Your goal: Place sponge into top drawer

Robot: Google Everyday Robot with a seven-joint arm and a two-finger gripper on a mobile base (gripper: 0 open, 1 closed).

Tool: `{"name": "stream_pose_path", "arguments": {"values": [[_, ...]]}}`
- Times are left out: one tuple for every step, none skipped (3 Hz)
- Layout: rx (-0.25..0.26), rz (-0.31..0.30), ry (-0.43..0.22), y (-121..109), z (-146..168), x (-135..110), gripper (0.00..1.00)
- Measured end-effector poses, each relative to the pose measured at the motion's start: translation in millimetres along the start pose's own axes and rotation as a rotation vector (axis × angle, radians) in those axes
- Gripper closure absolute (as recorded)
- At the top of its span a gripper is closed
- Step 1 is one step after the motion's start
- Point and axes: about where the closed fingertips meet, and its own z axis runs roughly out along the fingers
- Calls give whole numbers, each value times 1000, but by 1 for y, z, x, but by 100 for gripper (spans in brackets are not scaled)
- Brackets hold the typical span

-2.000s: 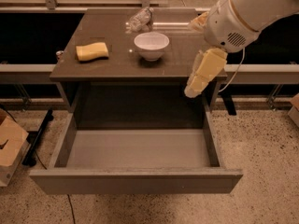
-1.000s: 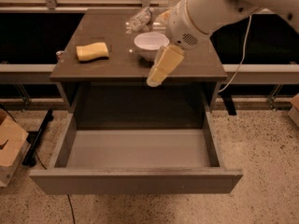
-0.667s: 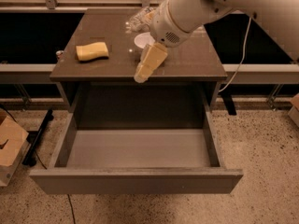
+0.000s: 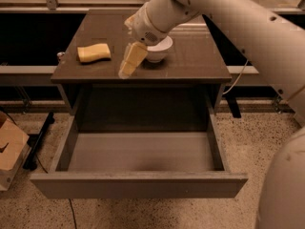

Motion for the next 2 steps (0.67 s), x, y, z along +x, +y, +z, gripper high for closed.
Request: {"name": "stream_pose_path", "arguments": {"values": [[-36, 0, -11, -19, 33, -2, 0], [-69, -1, -7, -34, 60, -3, 0]]}}
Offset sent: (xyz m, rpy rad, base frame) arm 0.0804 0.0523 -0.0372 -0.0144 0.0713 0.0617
